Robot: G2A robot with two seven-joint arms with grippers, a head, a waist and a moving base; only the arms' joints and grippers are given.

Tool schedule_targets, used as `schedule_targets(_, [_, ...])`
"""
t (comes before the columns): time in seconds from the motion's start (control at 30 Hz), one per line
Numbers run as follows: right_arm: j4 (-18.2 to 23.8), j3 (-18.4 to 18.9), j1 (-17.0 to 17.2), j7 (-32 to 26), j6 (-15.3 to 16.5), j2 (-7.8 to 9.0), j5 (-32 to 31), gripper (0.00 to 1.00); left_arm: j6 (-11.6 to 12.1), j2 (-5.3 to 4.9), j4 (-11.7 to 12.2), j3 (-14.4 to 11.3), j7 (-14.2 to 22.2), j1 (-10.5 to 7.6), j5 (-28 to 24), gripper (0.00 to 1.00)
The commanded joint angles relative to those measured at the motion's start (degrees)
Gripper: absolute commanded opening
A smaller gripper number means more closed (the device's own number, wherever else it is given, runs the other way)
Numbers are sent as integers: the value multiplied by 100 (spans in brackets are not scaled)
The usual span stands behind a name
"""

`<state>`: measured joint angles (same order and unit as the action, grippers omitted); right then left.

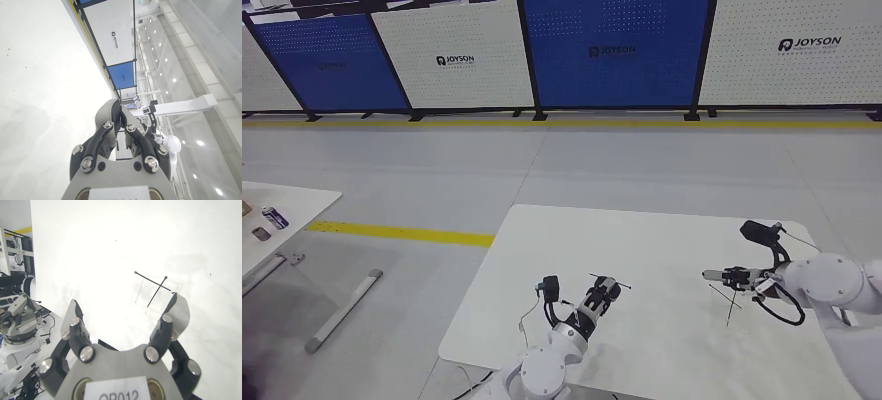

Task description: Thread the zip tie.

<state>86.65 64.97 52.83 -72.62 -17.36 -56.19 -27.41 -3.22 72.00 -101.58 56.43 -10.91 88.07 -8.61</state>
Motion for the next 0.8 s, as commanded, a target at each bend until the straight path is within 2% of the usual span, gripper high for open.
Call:
schedule_targets(0.0, [5,5,5,10,-4,0,5,100,0,0,0,0,0,0,0,0])
schedule_targets(0.17, [-34,-10,64,98,-2,6,-86,100,0,0,0,0,0,0,0,0])
schedule_targets(0.2, [-54,-39,61,93,-164,14,-295,100,0,0,0,0,0,0,0,0])
schedule_targets(0.3, [-11,-170,-5,-282,-114,16,-411,100,0,0,0,0,0,0,0,0])
schedule_targets(0.4, [-78,-344,-172,-660,-193,12,-695,100,0,0,0,0,0,0,0,0])
schedule_targets(0.7, [-74,-372,-215,-616,-212,1,-762,100,0,0,0,0,0,0,0,0])
schedule_targets(0.73, [-69,-376,-201,-577,-177,0,-759,100,0,0,0,0,0,0,0,0])
schedule_targets(0.77, [-76,-406,-148,-524,-13,4,-789,100,0,0,0,0,0,0,0,0])
